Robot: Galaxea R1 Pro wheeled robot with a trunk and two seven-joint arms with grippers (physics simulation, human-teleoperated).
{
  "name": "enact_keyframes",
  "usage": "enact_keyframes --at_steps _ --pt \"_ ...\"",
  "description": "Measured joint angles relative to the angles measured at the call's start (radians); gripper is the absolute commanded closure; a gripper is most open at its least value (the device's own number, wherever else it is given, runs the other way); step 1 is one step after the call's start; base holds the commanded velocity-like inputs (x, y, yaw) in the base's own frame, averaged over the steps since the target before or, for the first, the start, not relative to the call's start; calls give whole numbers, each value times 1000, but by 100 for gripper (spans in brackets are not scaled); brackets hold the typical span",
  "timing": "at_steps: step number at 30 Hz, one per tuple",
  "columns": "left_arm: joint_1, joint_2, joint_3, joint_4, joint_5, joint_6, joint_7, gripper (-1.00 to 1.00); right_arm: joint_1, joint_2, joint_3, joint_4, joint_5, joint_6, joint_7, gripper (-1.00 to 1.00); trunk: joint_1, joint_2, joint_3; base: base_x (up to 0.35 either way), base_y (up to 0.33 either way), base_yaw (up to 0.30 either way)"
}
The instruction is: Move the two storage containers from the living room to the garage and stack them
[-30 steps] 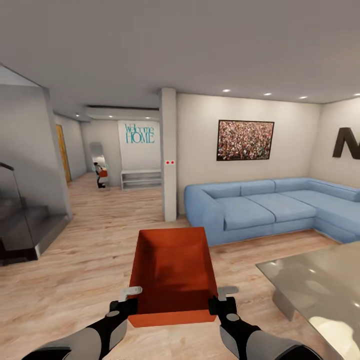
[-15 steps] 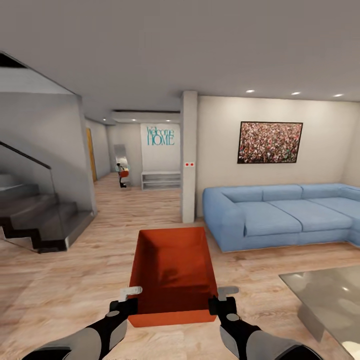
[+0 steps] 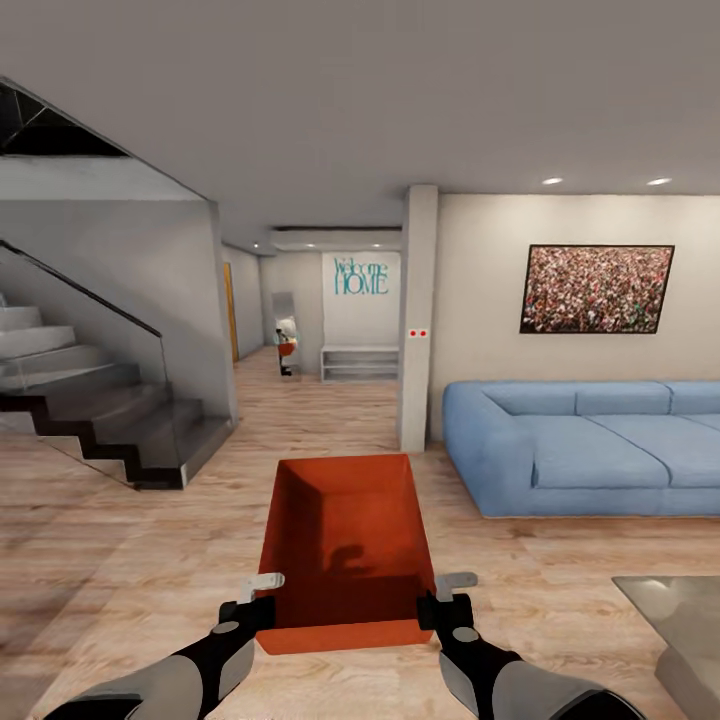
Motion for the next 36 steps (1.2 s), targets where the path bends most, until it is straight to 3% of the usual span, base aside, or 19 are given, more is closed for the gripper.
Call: enact_keyframes --at_steps 36 --pt "0 0 -2 1 3 0 1 100 0 1 1 0 2 1 -3 100 -1 0 2 297 0 13"
